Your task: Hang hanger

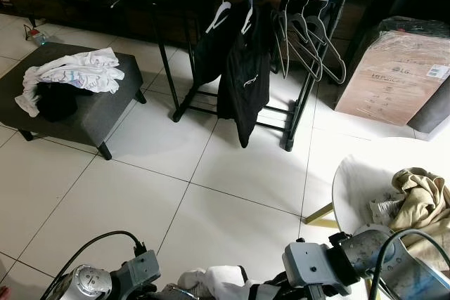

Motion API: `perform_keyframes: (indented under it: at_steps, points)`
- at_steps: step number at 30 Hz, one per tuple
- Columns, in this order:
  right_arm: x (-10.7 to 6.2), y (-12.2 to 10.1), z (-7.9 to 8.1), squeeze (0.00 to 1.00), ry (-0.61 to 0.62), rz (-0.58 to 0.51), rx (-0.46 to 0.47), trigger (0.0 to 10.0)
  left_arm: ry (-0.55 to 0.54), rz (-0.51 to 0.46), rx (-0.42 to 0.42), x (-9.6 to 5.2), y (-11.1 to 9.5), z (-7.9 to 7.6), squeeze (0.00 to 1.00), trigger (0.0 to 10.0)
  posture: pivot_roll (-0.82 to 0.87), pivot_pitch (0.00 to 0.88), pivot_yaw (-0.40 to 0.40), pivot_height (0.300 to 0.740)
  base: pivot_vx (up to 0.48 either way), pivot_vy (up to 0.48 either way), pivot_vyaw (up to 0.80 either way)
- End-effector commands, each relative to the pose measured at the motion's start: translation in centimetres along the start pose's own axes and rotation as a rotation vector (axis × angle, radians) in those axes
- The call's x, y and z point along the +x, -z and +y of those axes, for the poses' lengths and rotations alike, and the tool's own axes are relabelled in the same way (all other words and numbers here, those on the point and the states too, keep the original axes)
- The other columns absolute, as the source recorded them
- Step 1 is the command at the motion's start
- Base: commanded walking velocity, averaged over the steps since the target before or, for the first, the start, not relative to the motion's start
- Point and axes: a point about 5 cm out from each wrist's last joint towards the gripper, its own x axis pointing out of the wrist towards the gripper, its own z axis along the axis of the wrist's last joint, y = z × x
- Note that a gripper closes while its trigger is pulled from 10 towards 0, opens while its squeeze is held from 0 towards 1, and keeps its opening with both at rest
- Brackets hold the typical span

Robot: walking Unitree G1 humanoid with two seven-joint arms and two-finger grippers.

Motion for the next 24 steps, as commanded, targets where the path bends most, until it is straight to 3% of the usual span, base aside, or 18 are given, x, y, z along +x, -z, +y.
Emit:
perform_keyframes:
  at_steps: [1, 18, 24]
  points:
    - [0.4, 0.0, 0.3, 0.0, -0.017, -0.012, -0.009, 0.0, 0.019, 0.048, 0.011, -0.1, 0.9, -0.5, 0.0, 0.0, -0.08, 0.217, -0.009, 0.74, 0.0, 0.0, 0.0]
    - [0.3, 1.2, -1.4, 0.0, 0.137, 0.034, -0.01, 0.0, 0.053, 0.104, 0.027, -0.5, 1.7, -0.9, 0.0, 0.0, -0.08, 0.217, -0.008, 0.74, 0.0, 0.0, 0.0]
    - [-0.4, 2.6, -3.1, 0.0, 0.279, 0.138, -0.036, 0.0, 0.093, 0.185, 0.061, -1.1, 2.8, -1.3, 0.0, 0.0, -0.08, 0.219, -0.007, 0.74, 0.0, 0.0, 0.0]
